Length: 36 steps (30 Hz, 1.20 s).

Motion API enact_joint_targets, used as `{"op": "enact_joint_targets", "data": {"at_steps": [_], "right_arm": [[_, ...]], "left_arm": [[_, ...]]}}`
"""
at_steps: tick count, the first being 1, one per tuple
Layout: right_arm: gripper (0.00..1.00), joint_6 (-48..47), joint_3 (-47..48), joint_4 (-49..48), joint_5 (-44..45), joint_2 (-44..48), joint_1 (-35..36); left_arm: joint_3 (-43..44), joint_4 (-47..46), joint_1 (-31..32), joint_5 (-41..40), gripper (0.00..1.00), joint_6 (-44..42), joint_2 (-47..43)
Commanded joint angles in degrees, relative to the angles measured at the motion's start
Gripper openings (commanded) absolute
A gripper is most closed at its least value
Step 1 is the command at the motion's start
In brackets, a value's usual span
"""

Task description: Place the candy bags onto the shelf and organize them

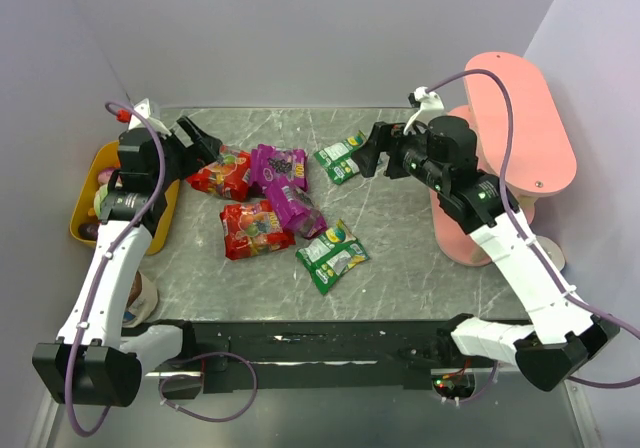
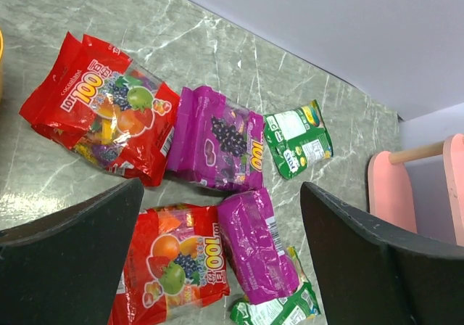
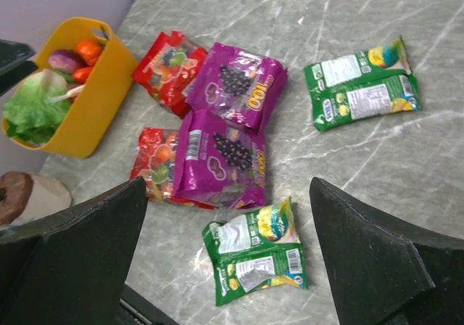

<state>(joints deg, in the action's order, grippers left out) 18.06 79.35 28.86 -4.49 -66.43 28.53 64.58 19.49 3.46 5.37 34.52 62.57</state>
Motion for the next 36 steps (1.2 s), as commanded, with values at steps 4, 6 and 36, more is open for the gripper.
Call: {"op": "enact_joint_targets", "data": {"at_steps": [4,6,36], "right_arm": [[1.0,-3.73,-0.68,1.28,-0.86,-0.1,0.38],[1.0,-4.96,-1.56,1.2,-4.02,-0.27,1.08],[0.82,-5.84,-25.64,-13.03,13.72,-20.84,23.67]], "left_arm": [[-2.96,-3.84,-0.12,3.59,0.96,-0.07,-3.15],[-3.31,-4.28,-0.12,4.39,0.96,0.1,-2.89],[-9.55,-7.27,-0.04,12.74,0.96,4.32,-5.52]]}}
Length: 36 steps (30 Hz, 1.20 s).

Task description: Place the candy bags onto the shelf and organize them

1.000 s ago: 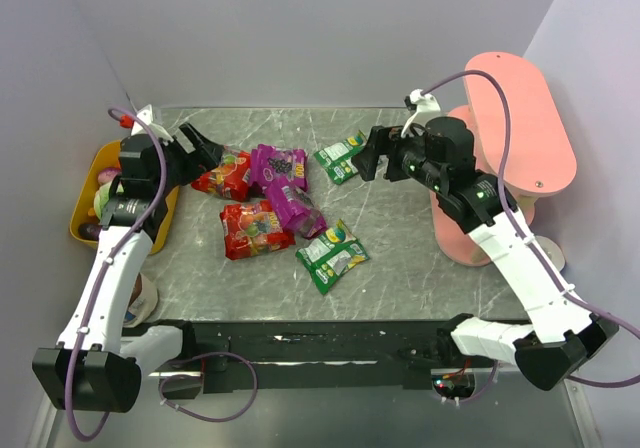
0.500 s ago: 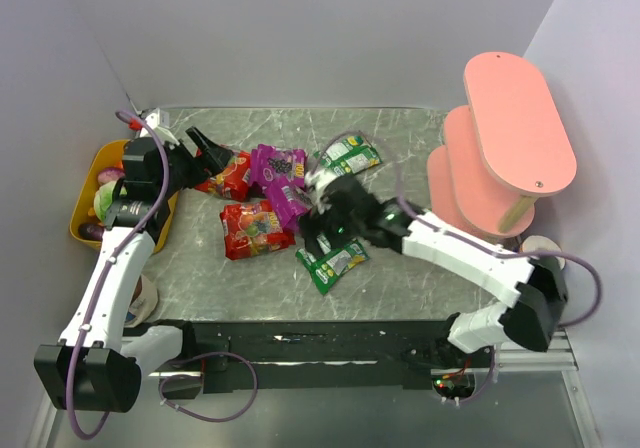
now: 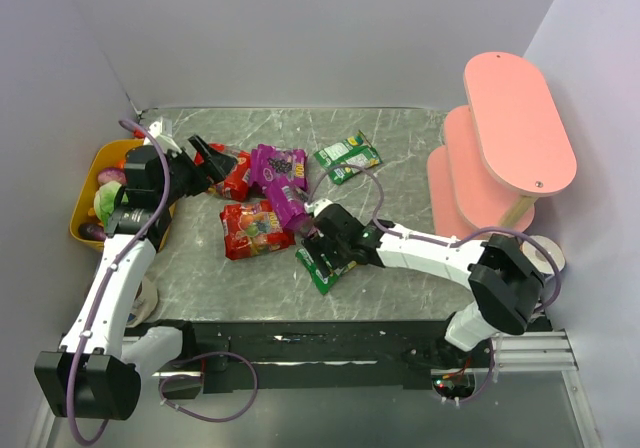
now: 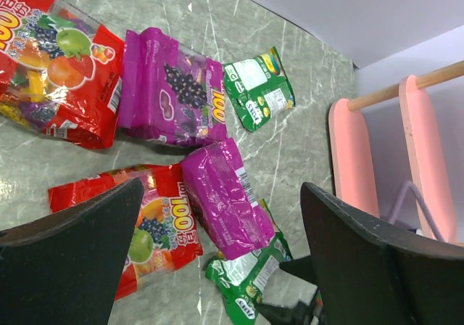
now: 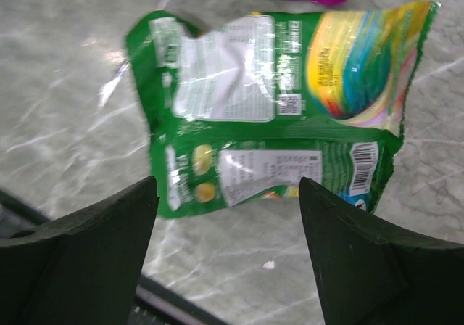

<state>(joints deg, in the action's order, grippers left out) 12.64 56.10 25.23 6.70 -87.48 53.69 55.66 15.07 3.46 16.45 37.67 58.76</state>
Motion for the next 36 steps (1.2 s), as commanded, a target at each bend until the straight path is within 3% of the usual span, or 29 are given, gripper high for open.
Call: {"op": "enact_joint_targets", "data": {"at_steps": [1,7,15,18,20,27,36], "right_arm": [[0.79,-0.78,-2.57,-10.28,2.27,-0.32,-1.48],[0.68,-1.66,-2.13,-12.84,2.09,-5.85,-1.75],[0.65,3.52,-12.05,-13.37,3.93,-3.75,-1.66],[0.65,4.14,-10.32,-11.7,5.95,-4.01,-1.57],[0.67,4.06,-8.47,-9.68,7.18,-3.84,-1.22],[0.89,2.12,0.5,-4.67,9.39,-2.78,1.15],[0.89,1.68,-0.28,-5.71,8.33,-5.85,1.41]], "left_arm": [[-0.73,-2.94,0.05,1.66,0.96,1.09,-1.9],[-1.26,-2.5,-0.04,1.92,0.96,0.74,-1.55],[-1.87,-1.45,-0.04,1.13,0.96,-0.67,-2.51],[-2.04,-1.1,-0.04,1.04,0.96,-1.02,-2.6],[-2.13,-0.75,-0.04,1.04,0.96,-1.19,-2.6],[-1.52,0.92,-0.04,-0.63,0.96,-2.16,-3.74],[-0.99,2.16,-0.04,-1.51,0.96,-3.22,-4.01]]}}
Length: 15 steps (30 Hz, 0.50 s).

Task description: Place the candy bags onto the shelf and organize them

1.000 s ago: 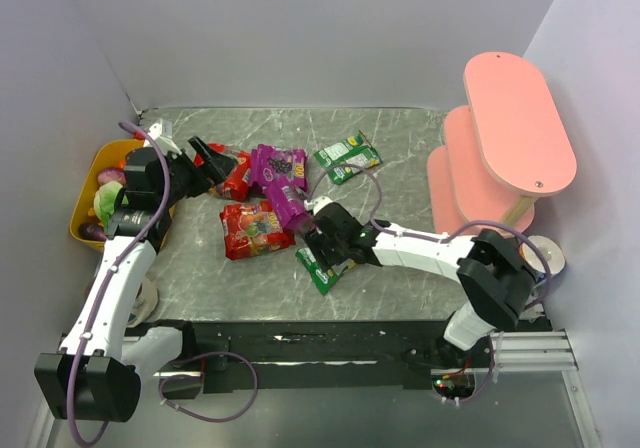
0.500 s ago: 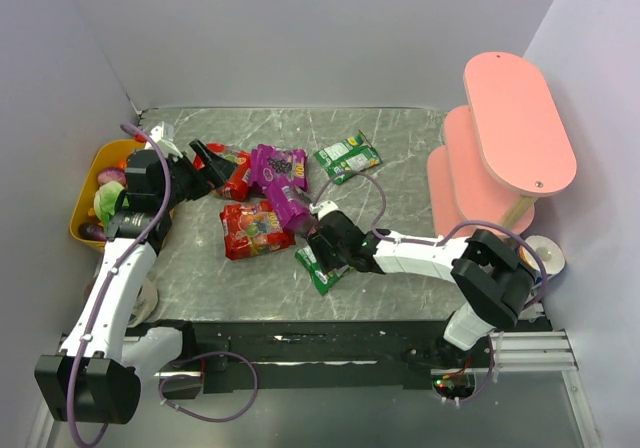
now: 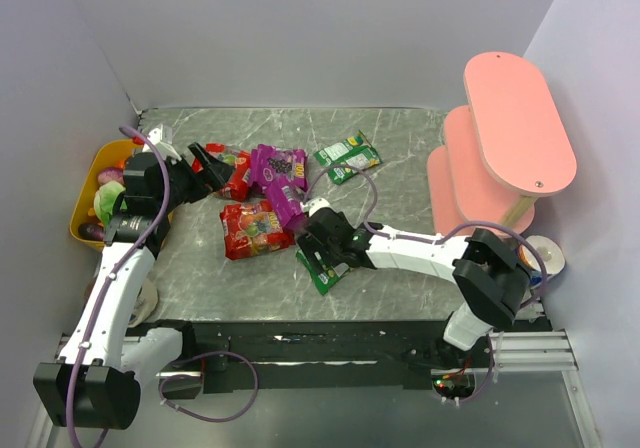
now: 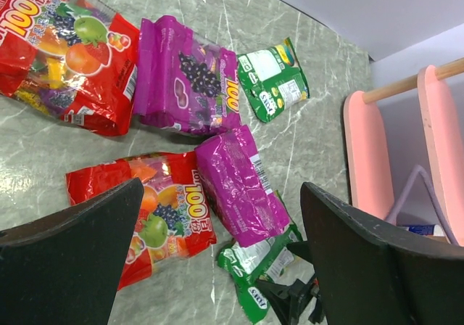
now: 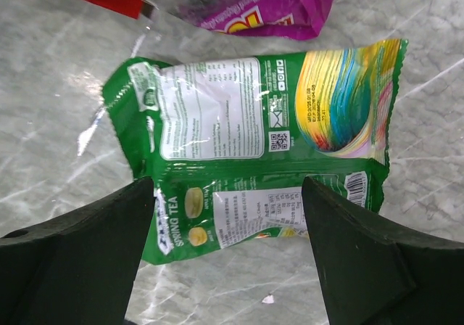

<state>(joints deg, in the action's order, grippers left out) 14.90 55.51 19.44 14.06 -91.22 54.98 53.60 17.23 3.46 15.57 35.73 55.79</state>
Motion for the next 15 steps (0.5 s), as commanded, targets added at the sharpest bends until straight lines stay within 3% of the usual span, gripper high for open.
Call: {"op": "enact_joint_targets", "data": {"at_steps": [1,5,11,13,15], "right_arm": [[0.89,-0.4,0.13,-0.19,0.7,-2.73,-0.05],[0.82,1.79,-0.39,-0.28,-0.44,-5.54,-0.31],[0.63,4.0,-2.94,-0.55,-0.88,-3.62,-0.23],[0.61,3.74,-3.04,-0.02,-0.71,-3.26,-0.23],[0.67,3.39,-2.86,0.59,0.6,-2.3,0.04]], "left_arm": [[1.15,0.08,-0.04,-0.72,0.96,-1.36,-1.03],[1.33,0.61,-0.04,-0.72,0.96,-1.53,-0.86],[1.33,0.87,-0.04,-0.81,0.96,-1.89,-0.59],[1.07,0.7,-0.04,-0.63,0.96,-1.8,-0.51],[0.98,0.52,-0.04,-0.46,0.96,-1.71,-0.42]]}}
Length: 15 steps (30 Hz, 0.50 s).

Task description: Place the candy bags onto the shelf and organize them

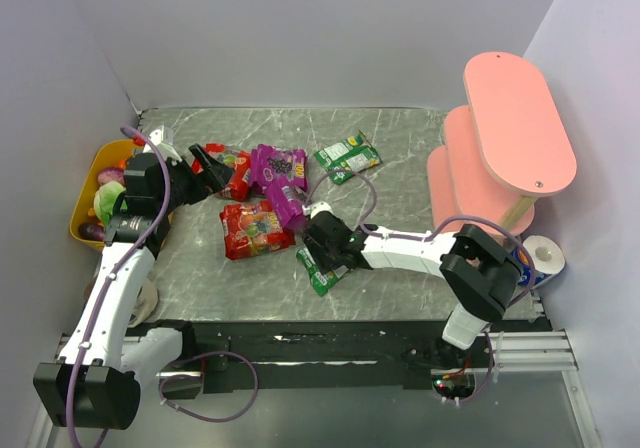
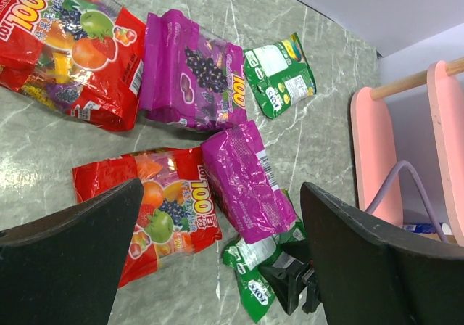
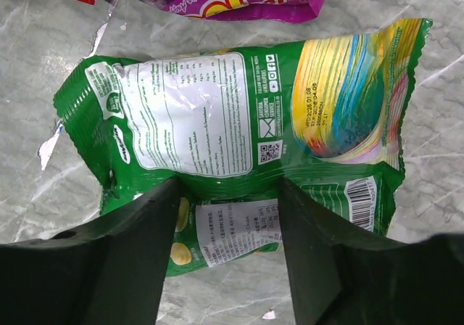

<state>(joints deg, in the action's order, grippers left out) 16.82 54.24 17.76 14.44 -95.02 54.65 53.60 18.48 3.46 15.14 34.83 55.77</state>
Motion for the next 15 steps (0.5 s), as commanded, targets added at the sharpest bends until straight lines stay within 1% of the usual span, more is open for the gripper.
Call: {"op": "enact_joint_targets", "data": {"at_steps": [1,2,5,10,12,15], "right_arm": [[0.73,0.59,-1.59,2.28,0.59,2.03,0.8],[0.82,0.24,-1.42,2.19,1.03,3.25,1.24],[0.9,-0.91,-0.46,2.8,3.4,4.49,3.79],[0.93,0.84,2.27,4.04,8.93,1.7,9.06],[0.93,1.9,3.24,4.56,10.43,0.11,10.82],[0.92,4.0,5.78,5.09,14.91,-3.23,12.67]], "left_arm": [[0.8,-0.73,-0.04,0.16,0.96,-0.73,-0.4],[0.63,-0.73,-0.04,0.24,0.96,-0.64,-0.31],[0.36,-0.55,-0.04,0.33,0.96,-0.46,-0.31],[0.27,0.5,-0.04,0.07,0.96,-0.29,-1.19],[0.1,1.03,-0.04,-0.28,0.96,-0.46,-1.89],[0.27,2.44,-0.04,-0.72,0.96,-0.73,-3.03]]}}
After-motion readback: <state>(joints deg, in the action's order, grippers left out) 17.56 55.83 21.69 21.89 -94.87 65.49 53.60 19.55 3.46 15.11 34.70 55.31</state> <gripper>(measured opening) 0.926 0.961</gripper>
